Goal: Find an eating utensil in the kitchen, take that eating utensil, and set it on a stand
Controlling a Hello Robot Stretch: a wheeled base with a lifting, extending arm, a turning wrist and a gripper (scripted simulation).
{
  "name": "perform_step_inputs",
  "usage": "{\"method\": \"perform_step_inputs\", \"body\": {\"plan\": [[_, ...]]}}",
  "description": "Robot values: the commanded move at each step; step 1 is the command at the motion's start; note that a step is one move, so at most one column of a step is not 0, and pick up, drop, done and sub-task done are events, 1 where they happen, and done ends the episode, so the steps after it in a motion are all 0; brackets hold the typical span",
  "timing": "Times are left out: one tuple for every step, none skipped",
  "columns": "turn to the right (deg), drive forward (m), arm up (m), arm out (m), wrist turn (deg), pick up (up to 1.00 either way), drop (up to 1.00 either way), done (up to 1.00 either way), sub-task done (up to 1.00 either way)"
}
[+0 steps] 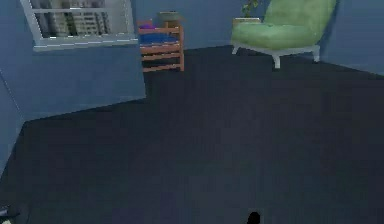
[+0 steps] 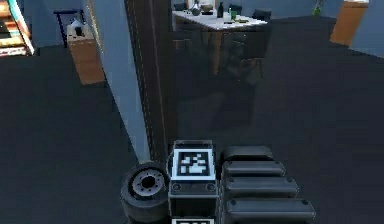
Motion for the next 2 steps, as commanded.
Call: {"method": "perform_step_inputs", "body": {"plan": [[21.0,0.00,0.00,0.00,0.0,0.00,0.00,0.00,0.00],[27.0,0.00,0.00,0.00,0.0,0.00,0.00,0.00,0.00]]}}
